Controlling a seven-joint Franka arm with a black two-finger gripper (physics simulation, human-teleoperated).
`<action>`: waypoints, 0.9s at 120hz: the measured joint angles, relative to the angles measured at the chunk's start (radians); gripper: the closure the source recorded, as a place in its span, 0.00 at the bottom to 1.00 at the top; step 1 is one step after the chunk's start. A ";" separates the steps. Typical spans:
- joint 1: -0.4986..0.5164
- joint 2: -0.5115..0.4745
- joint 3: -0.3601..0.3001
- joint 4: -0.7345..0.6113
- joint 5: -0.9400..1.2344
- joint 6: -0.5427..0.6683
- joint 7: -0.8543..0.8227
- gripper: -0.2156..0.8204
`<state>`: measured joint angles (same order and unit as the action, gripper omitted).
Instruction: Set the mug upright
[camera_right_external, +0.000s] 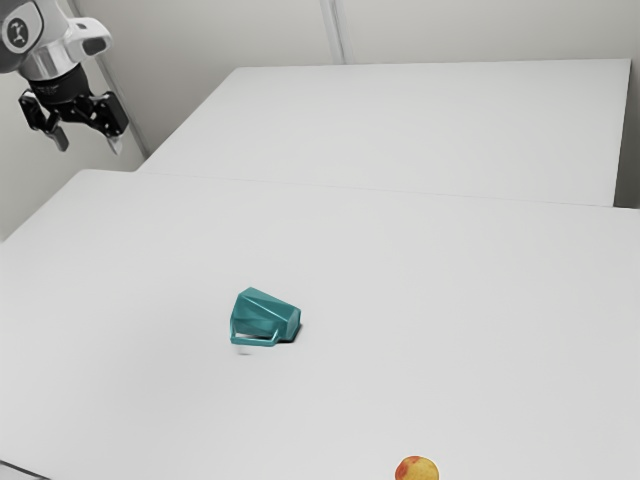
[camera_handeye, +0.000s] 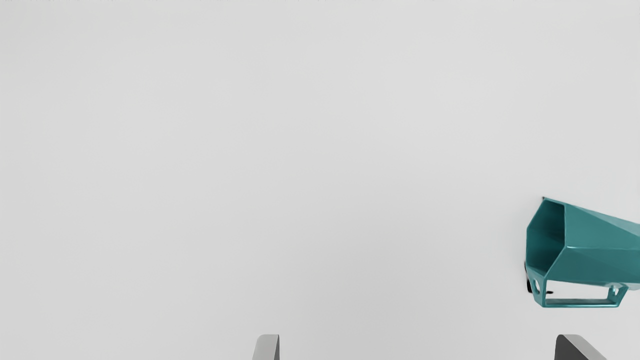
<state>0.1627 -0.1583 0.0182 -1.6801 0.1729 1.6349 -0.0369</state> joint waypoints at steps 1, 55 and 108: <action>0.000 0.000 0.000 0.000 0.000 0.001 0.001 0.21; 0.004 0.064 0.001 -0.062 -0.116 0.086 0.016 0.21; 0.031 0.235 0.052 -0.264 -0.580 0.120 0.003 0.21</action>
<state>0.1939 0.0769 0.0702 -1.9446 -0.4072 1.7552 -0.0342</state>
